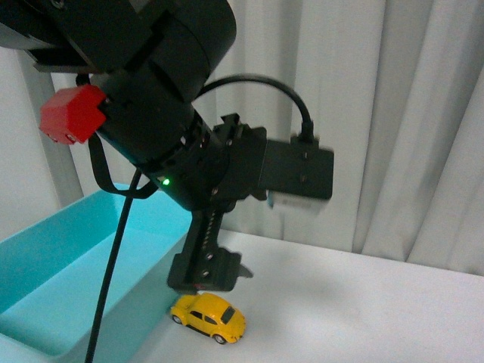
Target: Wind up and store yellow beetle toy
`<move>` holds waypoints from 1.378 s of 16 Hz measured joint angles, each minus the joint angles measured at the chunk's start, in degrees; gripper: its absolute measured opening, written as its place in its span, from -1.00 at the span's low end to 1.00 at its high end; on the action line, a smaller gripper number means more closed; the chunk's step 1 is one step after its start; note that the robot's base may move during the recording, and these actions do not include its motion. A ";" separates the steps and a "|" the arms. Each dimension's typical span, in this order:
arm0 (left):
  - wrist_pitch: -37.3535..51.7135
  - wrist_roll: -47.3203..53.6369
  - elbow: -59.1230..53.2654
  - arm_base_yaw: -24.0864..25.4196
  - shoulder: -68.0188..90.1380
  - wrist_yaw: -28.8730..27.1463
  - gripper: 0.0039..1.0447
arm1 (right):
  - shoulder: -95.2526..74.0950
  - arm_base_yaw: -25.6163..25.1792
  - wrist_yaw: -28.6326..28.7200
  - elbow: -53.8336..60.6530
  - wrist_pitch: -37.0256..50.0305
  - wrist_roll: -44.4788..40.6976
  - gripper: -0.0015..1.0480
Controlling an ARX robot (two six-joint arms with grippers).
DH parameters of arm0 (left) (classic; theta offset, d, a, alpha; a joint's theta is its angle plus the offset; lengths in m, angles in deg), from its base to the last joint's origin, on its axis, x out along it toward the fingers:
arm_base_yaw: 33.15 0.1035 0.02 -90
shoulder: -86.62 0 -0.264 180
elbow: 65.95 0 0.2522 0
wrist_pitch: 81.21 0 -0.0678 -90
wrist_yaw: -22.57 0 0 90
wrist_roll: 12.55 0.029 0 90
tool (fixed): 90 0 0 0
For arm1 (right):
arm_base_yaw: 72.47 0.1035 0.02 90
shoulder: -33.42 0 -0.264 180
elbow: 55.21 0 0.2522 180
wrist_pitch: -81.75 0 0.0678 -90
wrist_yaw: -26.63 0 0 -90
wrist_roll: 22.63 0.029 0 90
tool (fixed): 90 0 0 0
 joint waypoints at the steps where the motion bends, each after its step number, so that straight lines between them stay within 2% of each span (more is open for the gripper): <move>1: -2.36 8.52 1.05 -0.46 2.01 -4.09 0.88 | 0.00 0.00 0.00 0.00 0.02 0.00 0.87; 2: -3.45 13.84 1.92 -0.98 4.13 -8.66 0.88 | 0.00 0.00 0.00 0.00 0.00 0.00 0.87; 3: -4.57 14.08 2.71 -1.53 5.90 -12.11 0.88 | 0.00 0.00 0.00 0.00 0.00 0.00 0.87; 6: -4.87 1.90 4.63 -2.40 12.79 -19.34 0.88 | 0.00 0.00 0.00 0.00 0.00 0.00 0.87; 11: -2.84 -6.49 5.49 -1.86 16.70 -21.35 0.88 | 0.00 0.00 0.00 0.00 0.02 0.00 0.87; 21: 0.79 -6.43 8.68 2.97 25.86 -19.32 0.88 | 0.00 0.00 0.00 0.00 0.02 0.00 0.87; 22: 0.83 -6.43 8.68 3.39 26.21 -19.19 0.74 | 0.00 0.00 0.00 0.00 0.02 0.00 0.87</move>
